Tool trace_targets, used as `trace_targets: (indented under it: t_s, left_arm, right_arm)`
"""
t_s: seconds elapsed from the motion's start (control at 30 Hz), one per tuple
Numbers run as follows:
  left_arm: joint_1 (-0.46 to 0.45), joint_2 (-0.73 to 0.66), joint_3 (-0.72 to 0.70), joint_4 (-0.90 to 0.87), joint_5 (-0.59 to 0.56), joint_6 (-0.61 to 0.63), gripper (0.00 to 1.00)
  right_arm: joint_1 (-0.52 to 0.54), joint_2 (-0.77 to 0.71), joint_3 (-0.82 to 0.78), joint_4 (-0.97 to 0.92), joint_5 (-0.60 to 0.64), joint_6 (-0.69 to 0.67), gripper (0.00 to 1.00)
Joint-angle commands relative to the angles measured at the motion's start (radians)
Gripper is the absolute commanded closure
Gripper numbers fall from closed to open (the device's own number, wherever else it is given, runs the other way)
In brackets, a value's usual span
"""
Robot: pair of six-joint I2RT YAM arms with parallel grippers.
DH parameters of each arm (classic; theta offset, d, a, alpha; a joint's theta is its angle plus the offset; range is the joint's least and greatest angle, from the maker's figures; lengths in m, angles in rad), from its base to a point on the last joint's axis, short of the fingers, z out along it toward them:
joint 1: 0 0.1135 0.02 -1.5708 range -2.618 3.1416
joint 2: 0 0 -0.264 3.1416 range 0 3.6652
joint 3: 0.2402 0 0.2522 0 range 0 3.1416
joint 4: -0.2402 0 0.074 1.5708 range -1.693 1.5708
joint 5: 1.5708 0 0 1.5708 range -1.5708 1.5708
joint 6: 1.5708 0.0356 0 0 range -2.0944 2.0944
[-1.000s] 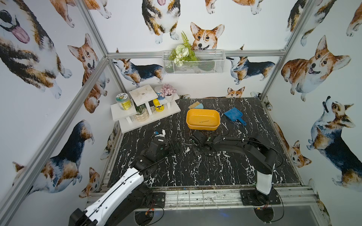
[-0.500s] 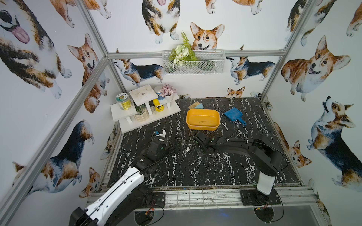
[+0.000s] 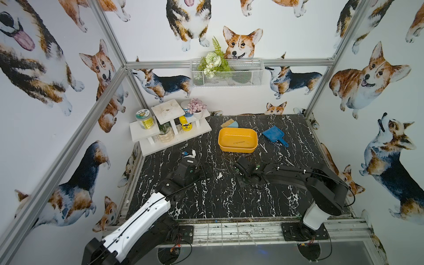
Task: Put the nails on the desktop into the storage box
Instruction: Pick up the nail from the center of the board, then place the nail in the storage box.
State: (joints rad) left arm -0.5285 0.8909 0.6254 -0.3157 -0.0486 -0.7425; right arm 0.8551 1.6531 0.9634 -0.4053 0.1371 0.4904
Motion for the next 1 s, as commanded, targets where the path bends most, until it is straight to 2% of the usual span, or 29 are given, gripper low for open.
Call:
trace_targets:
  t_s: [0.0,0.27,0.53,0.77,0.97]
  left_arm:
    - [0.001,0.015,0.018,0.027,0.005,0.021,0.00]
    - [0.001,0.067,0.051,0.044,0.021,0.033,0.00]
    - [0.000,0.216,0.174,0.066,0.040,0.082,0.00]
    - [-0.019,0.373,0.273,0.102,0.052,0.108,0.00]
    - [-0.058,0.456,0.329,0.118,0.036,0.124,0.00]
  right_arm:
    - [-0.001,-0.042,-0.018,-0.026,0.009,-0.007,1.00]
    - [-0.042,-0.135,-0.031,-0.036,-0.019,-0.026,1.00]
    - [-0.156,-0.190,0.074,-0.092,-0.051,-0.110,1.00]
    - [-0.271,-0.101,0.227,-0.113,-0.102,-0.192,1.00]
    - [-0.350,0.066,0.388,-0.110,-0.145,-0.239,1.00]
